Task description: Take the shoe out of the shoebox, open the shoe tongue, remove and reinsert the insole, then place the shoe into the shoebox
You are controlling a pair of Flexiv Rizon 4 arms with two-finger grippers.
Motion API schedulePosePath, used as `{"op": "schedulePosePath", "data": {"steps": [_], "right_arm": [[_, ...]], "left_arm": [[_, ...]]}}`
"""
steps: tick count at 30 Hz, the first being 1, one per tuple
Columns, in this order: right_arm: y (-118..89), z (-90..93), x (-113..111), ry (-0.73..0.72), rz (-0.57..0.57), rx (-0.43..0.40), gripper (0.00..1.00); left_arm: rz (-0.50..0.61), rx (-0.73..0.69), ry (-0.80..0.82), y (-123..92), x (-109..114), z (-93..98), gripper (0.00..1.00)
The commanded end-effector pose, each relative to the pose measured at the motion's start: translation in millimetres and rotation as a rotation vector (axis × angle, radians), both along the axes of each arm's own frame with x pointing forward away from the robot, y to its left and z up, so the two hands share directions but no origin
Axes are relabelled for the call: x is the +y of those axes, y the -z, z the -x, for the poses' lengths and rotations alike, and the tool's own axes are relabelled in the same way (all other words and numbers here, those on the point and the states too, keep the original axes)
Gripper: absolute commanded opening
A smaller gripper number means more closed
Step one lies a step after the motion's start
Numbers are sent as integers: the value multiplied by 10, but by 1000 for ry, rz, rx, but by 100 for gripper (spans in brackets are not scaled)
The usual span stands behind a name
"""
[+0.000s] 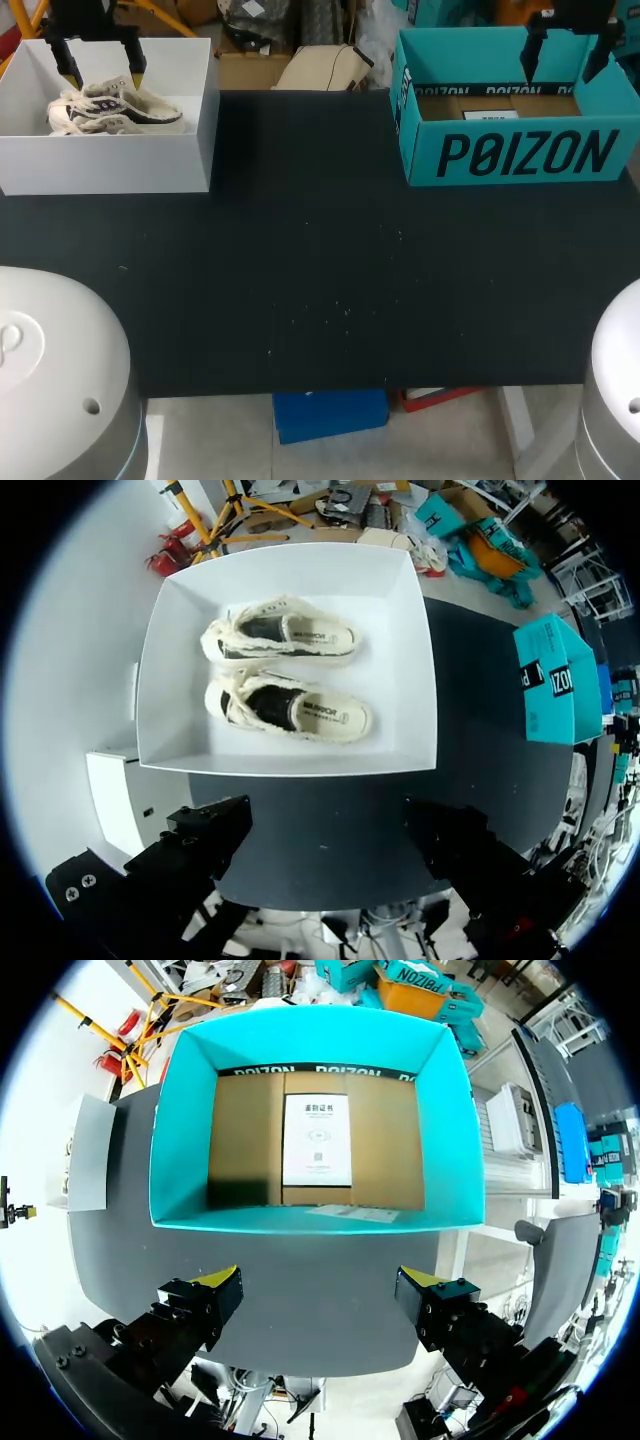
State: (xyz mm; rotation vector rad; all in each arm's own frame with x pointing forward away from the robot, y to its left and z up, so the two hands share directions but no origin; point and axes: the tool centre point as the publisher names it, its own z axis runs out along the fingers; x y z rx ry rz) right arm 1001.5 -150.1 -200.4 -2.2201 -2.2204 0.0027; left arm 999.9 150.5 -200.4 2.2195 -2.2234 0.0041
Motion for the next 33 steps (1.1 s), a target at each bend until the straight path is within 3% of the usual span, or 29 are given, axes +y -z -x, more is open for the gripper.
{"op": "schedulePosePath", "data": {"steps": [1,2,3,15,17,20,22,23,33], "right_arm": [[0,0,0,0,0,0,100],[0,0,0,0,0,0,100],[0,0,0,0,0,0,100],[0,0,0,0,0,0,100],[0,0,0,0,0,0,100],[0,0,0,0,0,0,100],[0,0,0,0,0,0,100],[0,0,0,0,0,0,100],[0,0,0,0,0,0,100]], "left_arm": [[-14,-21,172,-13,6,43,100],[-59,-29,324,-9,23,71,100],[-137,-72,370,1,33,51,100],[-137,-72,370,1,33,51,100],[-108,-183,490,-46,52,20,100],[-84,-232,765,-71,25,-44,100],[-73,-251,1157,-100,-59,-9,100],[-31,-235,1236,-108,-67,9,100],[-31,-235,1236,-108,-67,9,100]]}}
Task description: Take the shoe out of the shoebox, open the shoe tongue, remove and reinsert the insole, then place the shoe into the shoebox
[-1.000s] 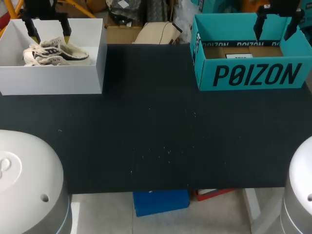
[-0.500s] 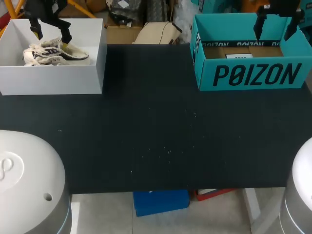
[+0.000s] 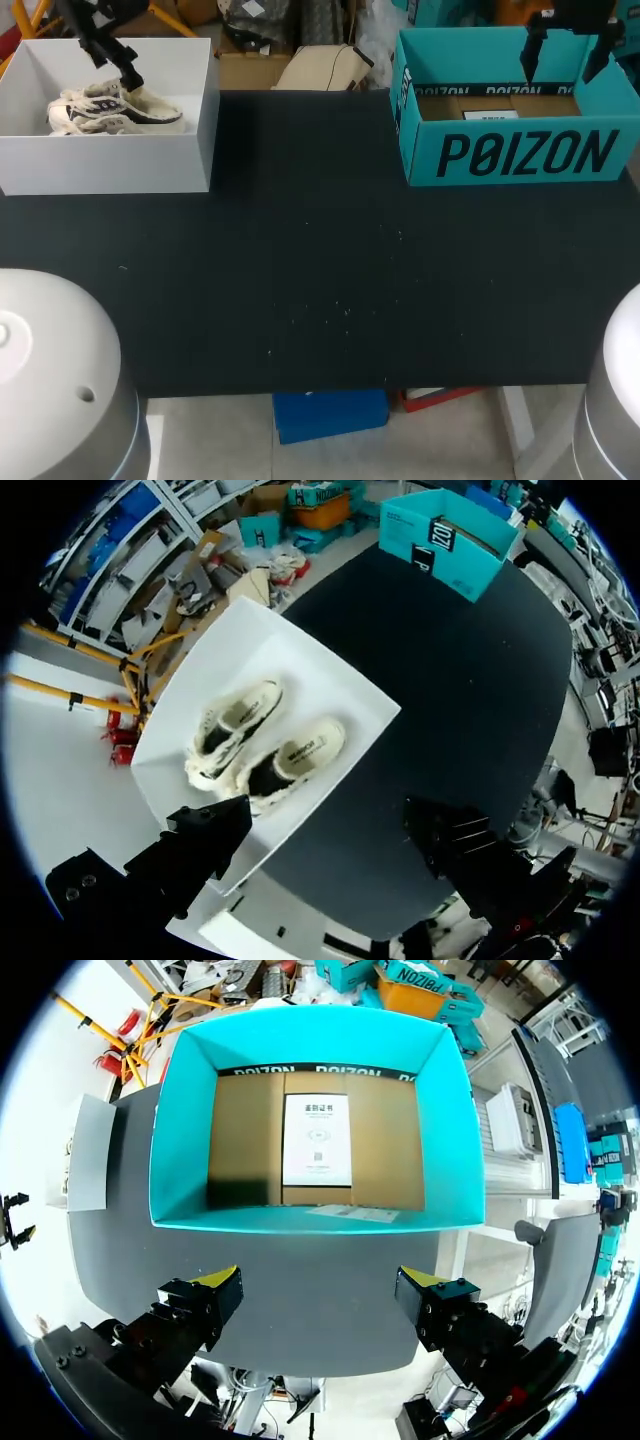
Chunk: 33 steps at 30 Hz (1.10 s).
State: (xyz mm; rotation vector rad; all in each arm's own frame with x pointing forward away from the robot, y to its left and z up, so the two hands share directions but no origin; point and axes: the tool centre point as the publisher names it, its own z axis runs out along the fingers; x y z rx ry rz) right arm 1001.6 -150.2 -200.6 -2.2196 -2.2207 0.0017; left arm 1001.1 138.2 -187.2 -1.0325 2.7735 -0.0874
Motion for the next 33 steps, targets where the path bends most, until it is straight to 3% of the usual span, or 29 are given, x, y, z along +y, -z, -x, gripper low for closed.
{"op": "schedulePosePath", "data": {"steps": [1,7,14,15,16,17,21,33], "right_arm": [[-2,1,1,0,1,0,100],[-2,1,1,0,1,0,100],[-2,1,1,0,1,0,100],[-2,1,1,0,1,0,100],[-2,1,1,0,1,0,100],[-2,1,1,0,1,0,100],[-2,1,1,0,1,0,100],[-2,1,1,0,1,0,100]], "left_arm": [[39,-24,389,24,56,21,100],[18,36,419,65,81,-5,100],[14,99,411,190,378,-148,100],[12,102,411,214,412,-167,94],[10,106,410,243,444,-186,47],[-1,113,411,271,471,-207,37],[-9,125,407,389,554,-286,45],[-48,148,431,792,624,-578,48]]}}
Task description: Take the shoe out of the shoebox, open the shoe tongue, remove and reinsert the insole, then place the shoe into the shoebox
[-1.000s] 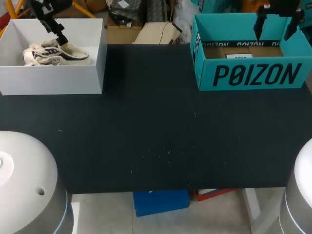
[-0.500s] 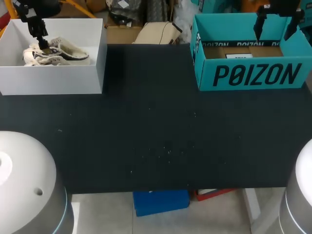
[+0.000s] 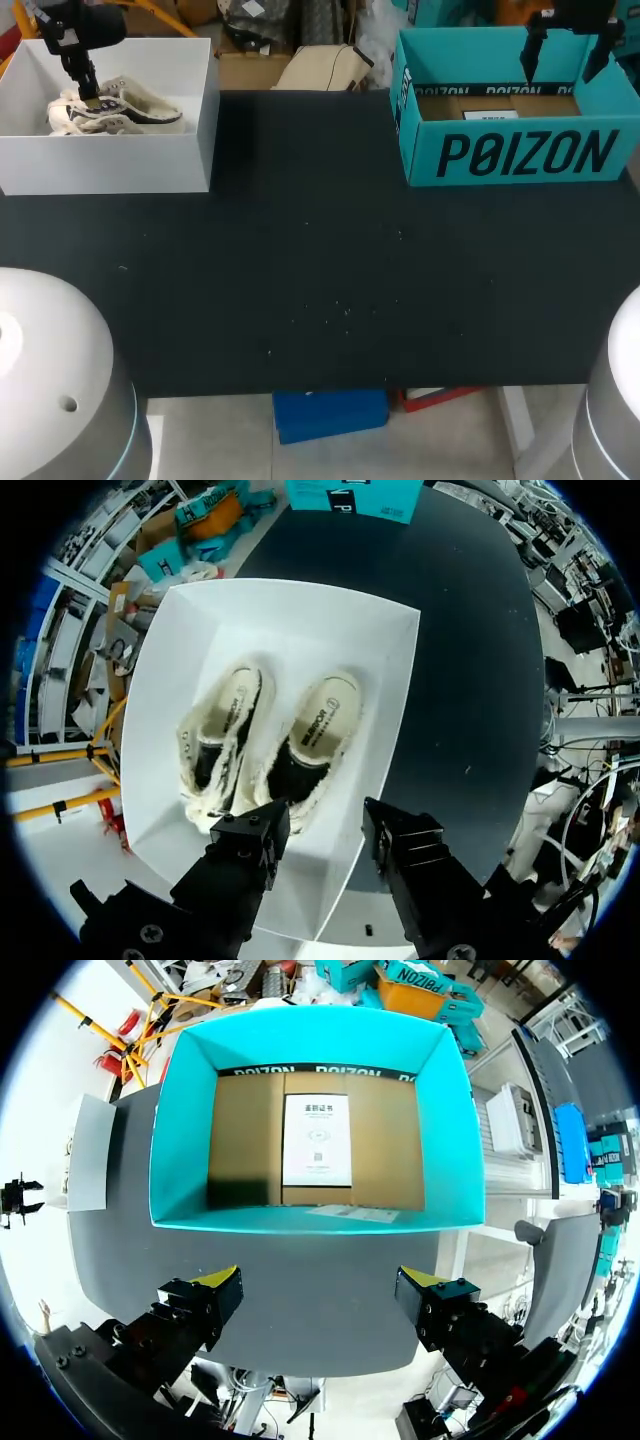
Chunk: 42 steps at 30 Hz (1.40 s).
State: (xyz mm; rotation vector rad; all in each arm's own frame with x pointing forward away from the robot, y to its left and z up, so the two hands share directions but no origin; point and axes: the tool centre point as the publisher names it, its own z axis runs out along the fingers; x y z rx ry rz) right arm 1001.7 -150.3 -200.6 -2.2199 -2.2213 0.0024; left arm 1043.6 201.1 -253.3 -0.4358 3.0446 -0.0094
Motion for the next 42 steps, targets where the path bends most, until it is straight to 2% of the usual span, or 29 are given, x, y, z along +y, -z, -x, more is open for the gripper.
{"op": "schedulePosePath", "data": {"steps": [1,9,14,16,19,22,24,28,30,34,42], "right_arm": [[-2,2,2,1,0,0,100],[-2,2,2,1,0,0,100],[-2,2,2,1,0,0,100],[-2,2,2,1,0,0,100],[-2,2,2,1,0,0,100],[-2,2,2,1,0,0,100],[-2,2,2,1,0,0,100],[-2,2,2,1,0,0,100],[-2,2,2,1,0,0,100],[-2,2,2,1,0,0,100],[-2,2,2,1,0,0,100]], "left_arm": [[-2,24,6,168,8,-182,48],[-24,21,31,455,149,-410,55],[-26,20,48,648,212,-509,66],[-29,23,63,743,229,-554,62],[-32,29,81,848,239,-614,63],[-34,37,98,934,224,-663,59],[-32,39,106,983,209,-704,49],[-34,44,133,1072,172,-806,49],[-35,45,145,1108,146,-849,44],[-41,55,169,1196,76,-876,45],[-51,101,184,1389,25,-809,45]]}}
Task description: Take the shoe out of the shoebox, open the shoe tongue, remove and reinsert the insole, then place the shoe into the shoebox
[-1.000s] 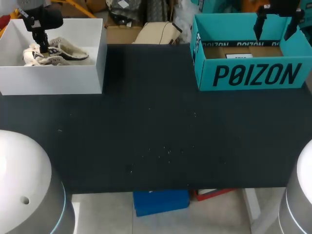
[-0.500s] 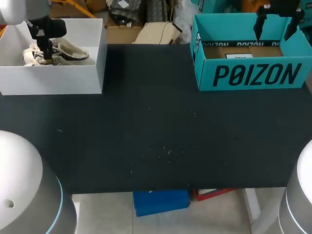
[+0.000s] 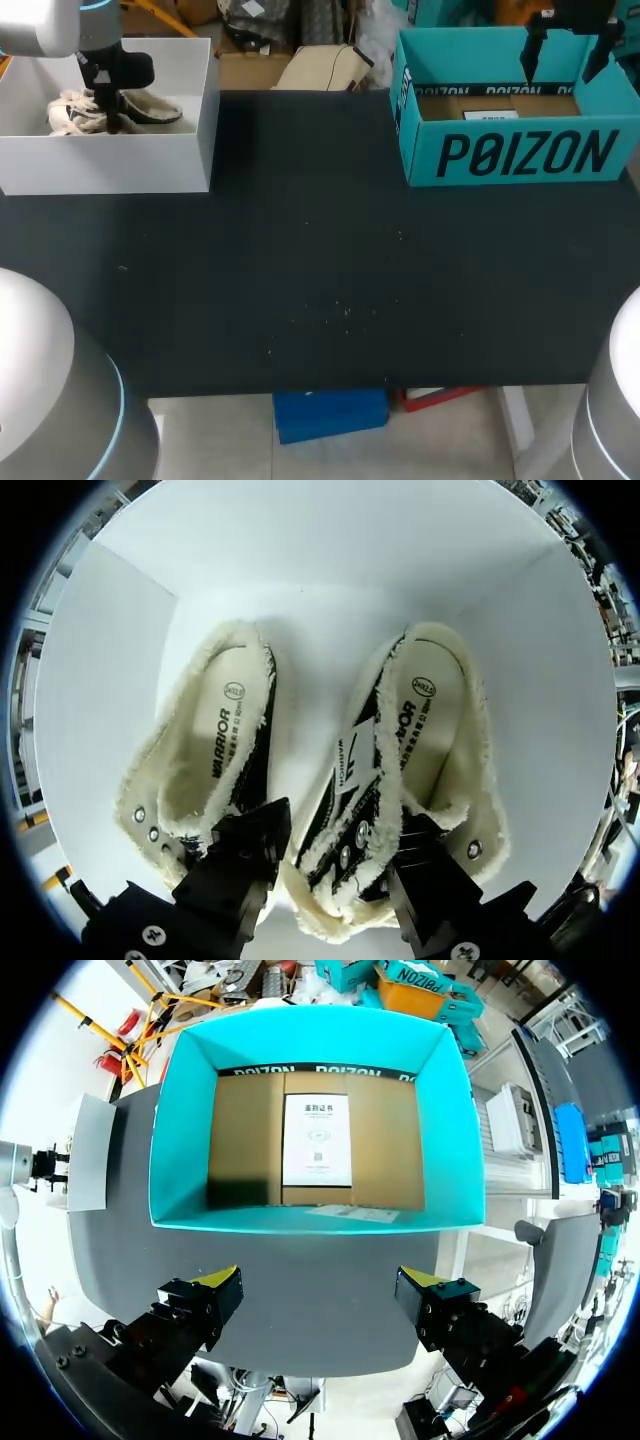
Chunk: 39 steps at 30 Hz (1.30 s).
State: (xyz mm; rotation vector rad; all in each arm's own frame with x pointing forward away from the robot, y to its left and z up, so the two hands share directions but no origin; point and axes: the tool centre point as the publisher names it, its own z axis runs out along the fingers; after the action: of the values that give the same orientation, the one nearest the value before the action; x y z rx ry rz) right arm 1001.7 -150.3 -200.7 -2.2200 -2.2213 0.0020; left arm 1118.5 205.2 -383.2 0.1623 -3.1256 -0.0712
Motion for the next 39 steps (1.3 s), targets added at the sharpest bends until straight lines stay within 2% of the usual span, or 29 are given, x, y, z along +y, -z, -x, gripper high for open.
{"op": "schedulePosePath", "data": {"steps": [1,8,9,10,12,16,25,35,39], "right_arm": [[-3,2,2,0,0,1,100],[-3,2,2,0,0,1,100],[-3,2,2,0,0,1,100],[-3,2,2,0,0,1,100],[-3,2,2,0,0,1,100],[-3,2,2,0,0,1,100],[-3,2,2,0,0,1,100],[-3,2,2,0,0,1,100],[-3,2,2,0,0,1,100]], "left_arm": [[-8,19,5,109,-16,-49,44],[-17,40,8,207,-20,-5,39],[-18,42,10,219,-25,-1,33],[-19,44,12,226,-30,2,18],[-20,46,12,218,-42,12,0],[-39,29,21,104,-64,32,0],[-11,-3,23,-469,-114,134,0],[-5,-103,66,-1534,-198,34,0],[-18,-118,67,-1938,-332,83,0]]}}
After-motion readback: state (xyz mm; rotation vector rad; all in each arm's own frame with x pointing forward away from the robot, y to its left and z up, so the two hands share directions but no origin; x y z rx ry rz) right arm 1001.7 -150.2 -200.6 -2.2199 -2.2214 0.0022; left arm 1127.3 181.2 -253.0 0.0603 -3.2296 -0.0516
